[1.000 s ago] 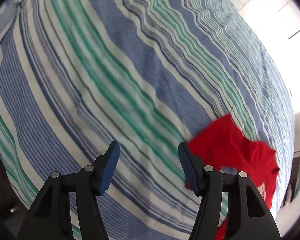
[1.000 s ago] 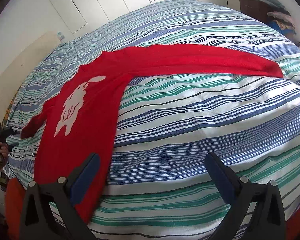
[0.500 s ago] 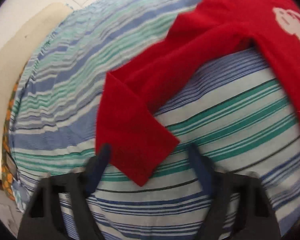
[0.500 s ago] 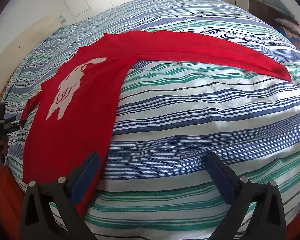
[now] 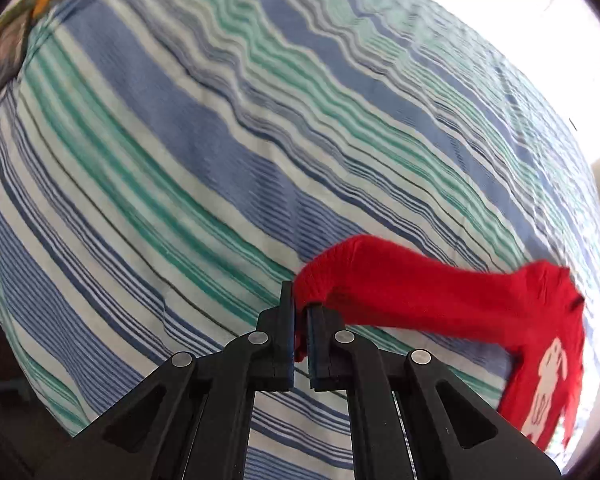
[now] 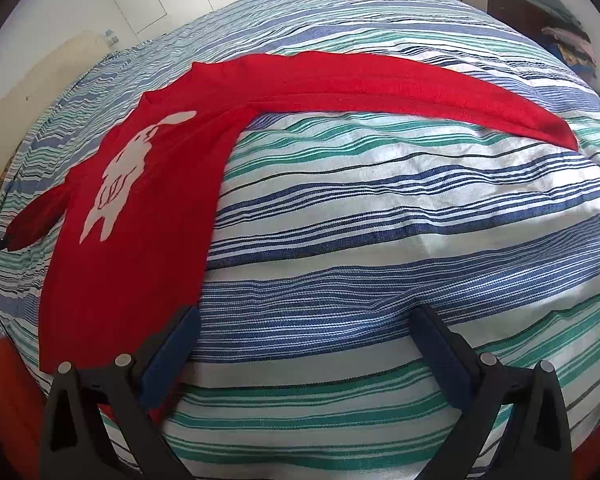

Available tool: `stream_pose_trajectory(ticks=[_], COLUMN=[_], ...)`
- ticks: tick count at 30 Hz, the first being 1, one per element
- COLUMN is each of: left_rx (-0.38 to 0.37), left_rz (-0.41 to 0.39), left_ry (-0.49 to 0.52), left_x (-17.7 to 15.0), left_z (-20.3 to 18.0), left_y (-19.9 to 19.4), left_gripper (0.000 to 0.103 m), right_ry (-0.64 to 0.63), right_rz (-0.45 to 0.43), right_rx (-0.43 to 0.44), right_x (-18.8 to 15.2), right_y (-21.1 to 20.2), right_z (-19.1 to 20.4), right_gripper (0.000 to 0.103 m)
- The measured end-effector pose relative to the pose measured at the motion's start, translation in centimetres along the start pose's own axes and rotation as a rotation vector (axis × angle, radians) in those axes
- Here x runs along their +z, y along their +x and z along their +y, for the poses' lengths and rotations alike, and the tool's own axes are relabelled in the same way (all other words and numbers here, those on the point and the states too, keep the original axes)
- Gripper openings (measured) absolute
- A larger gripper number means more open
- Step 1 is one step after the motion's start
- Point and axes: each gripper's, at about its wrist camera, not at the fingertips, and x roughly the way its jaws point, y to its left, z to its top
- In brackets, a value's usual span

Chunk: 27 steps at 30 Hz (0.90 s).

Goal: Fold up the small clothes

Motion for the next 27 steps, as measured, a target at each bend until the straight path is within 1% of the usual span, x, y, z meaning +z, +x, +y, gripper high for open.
stream_pose_trajectory(ticks=[3,5,6,7,10,11,13,15,17,18,19,20,22,23,24,25,26,27], left_rx=[-0.062,-0.073,-0.053,-0.005,0.128,0.165,0.194,0.228,0.258,0.271,0.278,0.269,0.219,0.198,0.167,0.12,0.052,0.009], left_rz=[-0.041,-0.056,-0.056,-0.042,0.024,0.058,0.089,0.074,0.067,0.065,0.057,0.025,-0.07,-0.094,-0.106,-0.109,-0.097,-0.083], left_ry=[-0.058,-0.076,-0.073,-0.064,-0.045,-0.058,-0.079,-0.065,-0.034,-0.022,-0.012,-0.001,0.05,0.085,0.128,0.178,0.248,0.295], left_x=[0.1,0.4,0.6,0.7,0.7,0.4,-0.2,-0.4,-0.5,-0.6,-0.9,-1.4,-3.5,-4.8,-6.4,-8.2,-10.8,-12.4], left_z=[0.6,1.0,1.1,1.2,1.4,1.7,1.9,1.4,0.4,0.1,-0.3,-0.8,-2.3,-3.2,-4.4,-5.8,-8.0,-9.3], left_y=[-1.6,-2.1,-1.8,-1.0,2.9,4.6,6.1,6.5,6.0,5.4,4.4,3.0,-0.7,-2.2,-3.5,-4.8,-6.0,-6.7], left_gripper=[0.003,0.003,0.003,0.003,0.003,0.003,0.003,0.006,0.018,0.027,0.049,0.066,0.075,0.077,0.077,0.078,0.08,0.081], right_ry=[0.003,0.012,0.017,0.02,0.017,0.012,0.005,0.01,0.025,0.036,0.045,0.049,0.02,-0.023,-0.077,-0.134,-0.19,-0.25], right_rz=[-0.004,-0.007,-0.008,-0.009,-0.004,-0.001,0.002,-0.003,-0.011,-0.016,-0.021,-0.029,-0.054,-0.07,-0.083,-0.091,-0.093,-0.089], right_rx=[-0.006,-0.011,-0.013,-0.015,-0.024,-0.029,-0.035,-0.032,-0.031,-0.03,-0.031,-0.034,-0.031,-0.018,0.0,0.02,0.048,0.087], right_x=[-0.1,0.0,0.0,0.0,0.1,0.1,0.1,0.0,0.0,0.1,0.2,0.4,0.7,1.0,1.2,1.3,1.4,1.4], right_y=[-0.1,-0.1,-0.1,0.0,0.4,0.6,0.7,0.5,0.2,0.0,-0.1,-0.4,-1.3,-1.9,-2.5,-3.0,-3.3,-3.4], right_z=[-0.1,-0.2,-0.3,-0.4,-0.3,-0.2,-0.1,-0.2,-0.6,-0.8,-1.0,-1.0,-0.3,0.6,1.8,3.1,4.6,6.3], right_gripper=[0.103,0.103,0.103,0.103,0.103,0.103,0.103,0.103,0.103,0.103,0.103,0.103,0.103,0.103,0.103,0.103,0.103,0.103])
